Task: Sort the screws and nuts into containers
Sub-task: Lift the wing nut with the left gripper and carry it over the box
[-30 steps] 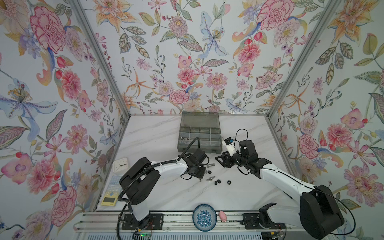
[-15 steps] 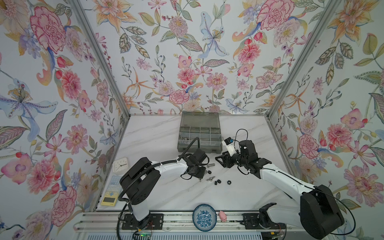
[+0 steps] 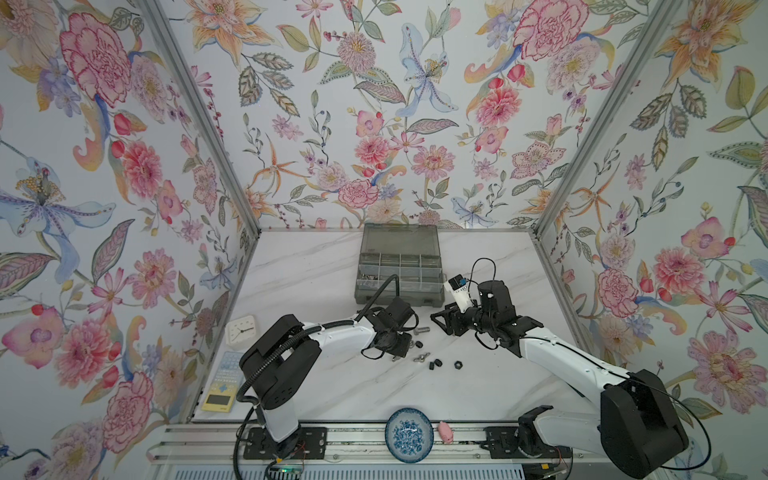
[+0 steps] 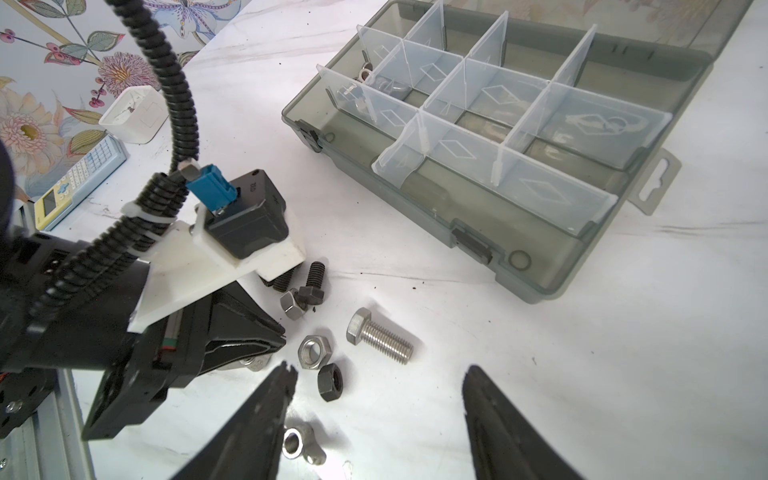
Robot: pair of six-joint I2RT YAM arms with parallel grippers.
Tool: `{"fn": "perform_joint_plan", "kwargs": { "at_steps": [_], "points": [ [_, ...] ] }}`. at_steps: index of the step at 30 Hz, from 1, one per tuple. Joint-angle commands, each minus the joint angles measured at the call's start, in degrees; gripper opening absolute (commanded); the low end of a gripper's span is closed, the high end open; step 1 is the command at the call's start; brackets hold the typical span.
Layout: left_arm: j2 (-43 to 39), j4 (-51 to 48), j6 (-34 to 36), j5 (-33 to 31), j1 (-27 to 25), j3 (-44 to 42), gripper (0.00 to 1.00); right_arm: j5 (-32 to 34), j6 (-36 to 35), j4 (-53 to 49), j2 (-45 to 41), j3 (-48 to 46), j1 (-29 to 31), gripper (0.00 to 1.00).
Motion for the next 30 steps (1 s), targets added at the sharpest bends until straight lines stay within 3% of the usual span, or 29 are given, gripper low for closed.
{"fn": "perform_joint_plan", "kwargs": {
  "at_steps": [1,5,10,17,24,30],
  "points": [
    [1.1,-0.5,0.3,0.8,-0.7,0.5,0.07,-0.6,0.2,1.2,-0.6,-0.8,-0.6,0.68],
    [1.2,-0.6,0.3,0.8,-0.7,0.5,0.00,-0.6,0.2,1.3,-0.6,-0.8,-0.7,0.68],
    [1.0,-0.8,0.8,0.5,-0.7,0.5,0.00,-0.6,0.0,1.3,-0.7,-0.7,-0.9,0.68],
    [-3.9,-4.4,3.9,-4.8,0.2,4.3,0.00,-1.3,-0.1,1.3,-1.6,-0.7,-1.6,0.68],
    [-6.7,-4.5,8.4,-4.9,7.2,9.8,0.00,-1.5,0.1,1.2,-2.2,-0.9,-2.0,0.68],
    [-3.4,-1.3,12.1,-6.4,15.9,16.6,0.00,-1.3,0.4,1.1,-2.7,-1.0,-2.2,0.68]
  ]
}}
